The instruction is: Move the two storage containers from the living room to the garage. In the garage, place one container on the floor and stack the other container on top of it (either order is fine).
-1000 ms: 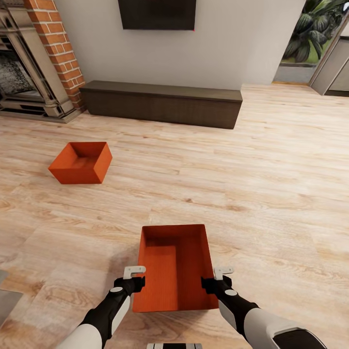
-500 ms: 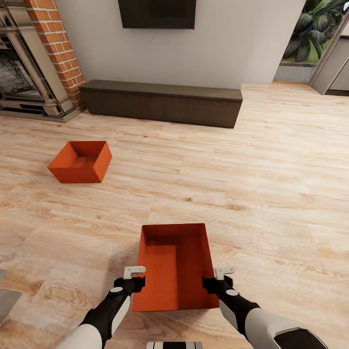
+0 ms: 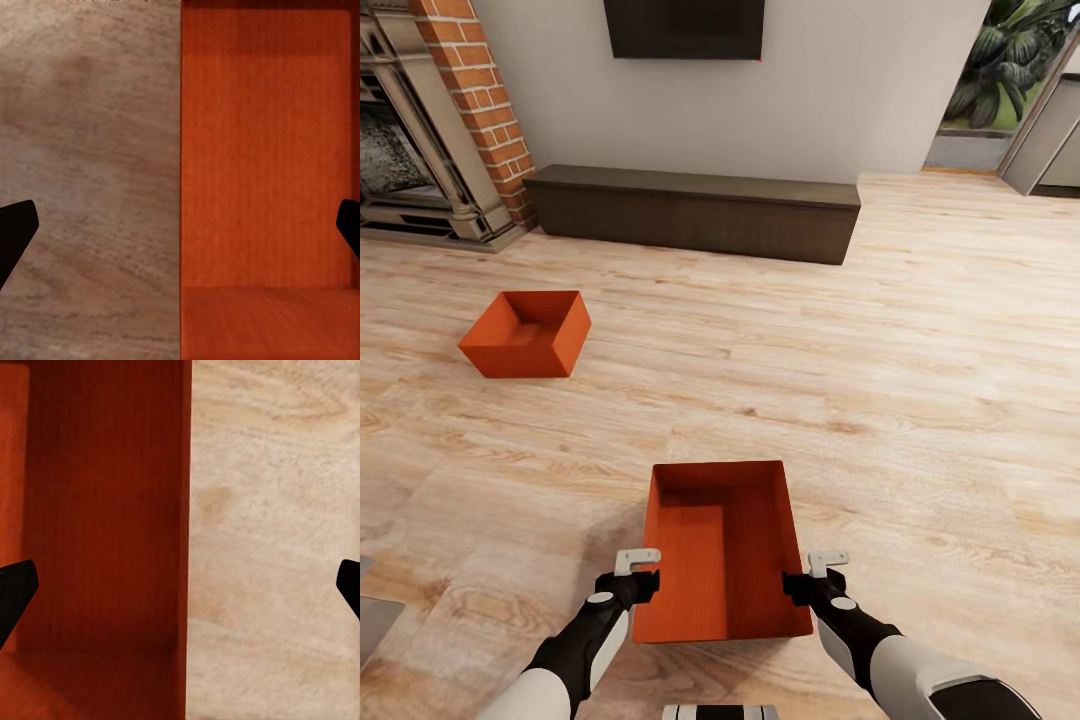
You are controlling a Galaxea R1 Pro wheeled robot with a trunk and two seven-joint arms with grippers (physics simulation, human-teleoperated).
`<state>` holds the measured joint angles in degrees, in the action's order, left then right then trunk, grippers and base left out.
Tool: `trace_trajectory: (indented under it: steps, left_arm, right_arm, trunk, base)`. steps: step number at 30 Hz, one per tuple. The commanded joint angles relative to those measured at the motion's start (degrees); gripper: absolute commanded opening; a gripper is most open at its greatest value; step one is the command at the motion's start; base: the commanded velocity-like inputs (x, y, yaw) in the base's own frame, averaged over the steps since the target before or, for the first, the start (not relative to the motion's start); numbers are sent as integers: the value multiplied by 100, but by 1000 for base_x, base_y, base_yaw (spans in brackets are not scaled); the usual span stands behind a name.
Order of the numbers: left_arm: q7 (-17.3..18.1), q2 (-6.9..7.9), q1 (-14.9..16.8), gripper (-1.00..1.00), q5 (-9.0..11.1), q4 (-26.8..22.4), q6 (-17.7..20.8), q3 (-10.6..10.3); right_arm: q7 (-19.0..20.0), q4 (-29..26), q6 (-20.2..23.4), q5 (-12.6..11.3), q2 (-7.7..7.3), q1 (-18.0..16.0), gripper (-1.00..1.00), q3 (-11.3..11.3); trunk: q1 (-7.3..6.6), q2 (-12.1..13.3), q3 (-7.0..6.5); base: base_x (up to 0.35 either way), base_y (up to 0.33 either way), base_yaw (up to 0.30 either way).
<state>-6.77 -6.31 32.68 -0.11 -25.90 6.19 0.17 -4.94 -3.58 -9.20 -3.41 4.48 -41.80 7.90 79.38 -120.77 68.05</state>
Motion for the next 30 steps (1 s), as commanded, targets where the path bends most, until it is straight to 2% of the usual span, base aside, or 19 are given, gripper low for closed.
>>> trace_trajectory:
  steps: [1, 8, 24, 30]
  left_arm:
    - [-17, -2, 0, 100, 0, -12, 35, 1]
    - [-17, -2, -1, 100, 2, -12, 38, 1]
    - [-17, 6, -2, 100, 0, -12, 37, 10]
    - [-17, 0, -1, 100, 0, -12, 37, 4]
  right_arm:
    - [-24, 6, -15, -36, 1, -3, 100, 50]
    - [-25, 6, -20, -37, 0, -3, 100, 54]
    - [-20, 6, -40, -4, 2, -4, 100, 70]
    - [-83, 6, -13, -66, 16, -3, 100, 60]
  trunk:
    - [-1, -1, 4]
    - [131, -242, 111]
    - [131, -242, 111]
    - [131, -242, 111]
  base:
    - [0, 0, 0]
    - [0, 0, 0]
    - [0, 0, 0]
    - [0, 0, 0]
